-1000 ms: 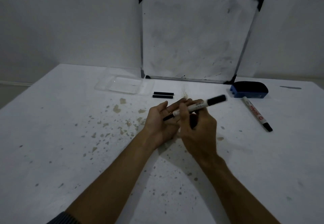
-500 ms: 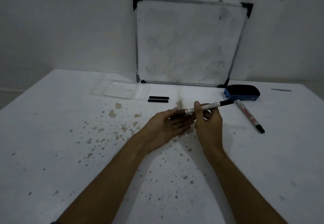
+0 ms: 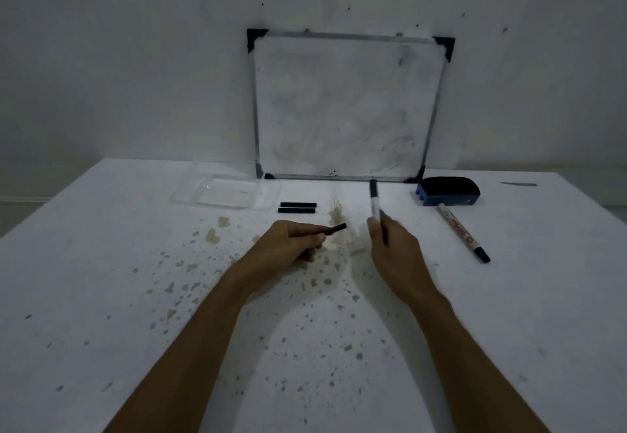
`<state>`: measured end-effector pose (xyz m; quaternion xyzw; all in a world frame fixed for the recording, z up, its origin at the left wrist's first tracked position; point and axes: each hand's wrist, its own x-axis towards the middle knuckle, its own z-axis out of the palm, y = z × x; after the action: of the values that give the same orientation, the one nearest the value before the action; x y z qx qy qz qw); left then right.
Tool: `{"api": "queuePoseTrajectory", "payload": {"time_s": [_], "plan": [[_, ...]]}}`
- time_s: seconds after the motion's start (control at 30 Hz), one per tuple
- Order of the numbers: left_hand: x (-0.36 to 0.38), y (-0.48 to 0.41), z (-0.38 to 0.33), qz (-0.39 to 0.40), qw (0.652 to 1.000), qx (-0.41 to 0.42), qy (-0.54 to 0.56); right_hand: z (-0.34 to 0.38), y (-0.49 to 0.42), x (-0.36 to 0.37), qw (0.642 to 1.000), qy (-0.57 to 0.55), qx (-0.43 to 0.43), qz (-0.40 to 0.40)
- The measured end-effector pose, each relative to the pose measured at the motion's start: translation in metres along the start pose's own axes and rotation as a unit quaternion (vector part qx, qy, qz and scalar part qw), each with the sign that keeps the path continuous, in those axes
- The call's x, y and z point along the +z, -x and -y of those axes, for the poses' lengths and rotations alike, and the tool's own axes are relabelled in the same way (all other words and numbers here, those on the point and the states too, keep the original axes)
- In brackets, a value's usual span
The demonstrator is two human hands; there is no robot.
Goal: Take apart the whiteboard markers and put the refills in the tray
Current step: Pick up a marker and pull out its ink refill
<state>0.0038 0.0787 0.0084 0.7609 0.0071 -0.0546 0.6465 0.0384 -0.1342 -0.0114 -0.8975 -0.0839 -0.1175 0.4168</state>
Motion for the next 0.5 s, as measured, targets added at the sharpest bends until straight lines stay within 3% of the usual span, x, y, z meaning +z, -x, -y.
{"api": "queuePoseTrajectory", "payload": {"time_s": [0.17, 0.37, 0.5], "plan": [[-0.009, 0.003, -0.001, -0.066, 0.992, 0.022, -0.108, -0.006, 0.006, 0.016, 0.985, 0.162, -0.023, 0.051], [-0.02, 0.017, 0.001, -0.057, 0.965, 0.07, -0.245, -0.009, 0.015, 0.018, 0.965, 0.257, -0.048, 0.012], [-0.02, 0.03, 0.001, -0.05, 0.956, 0.065, -0.28, 0.015, 0.029, 0.009, 0.983, 0.107, -0.149, 0.004]]}}
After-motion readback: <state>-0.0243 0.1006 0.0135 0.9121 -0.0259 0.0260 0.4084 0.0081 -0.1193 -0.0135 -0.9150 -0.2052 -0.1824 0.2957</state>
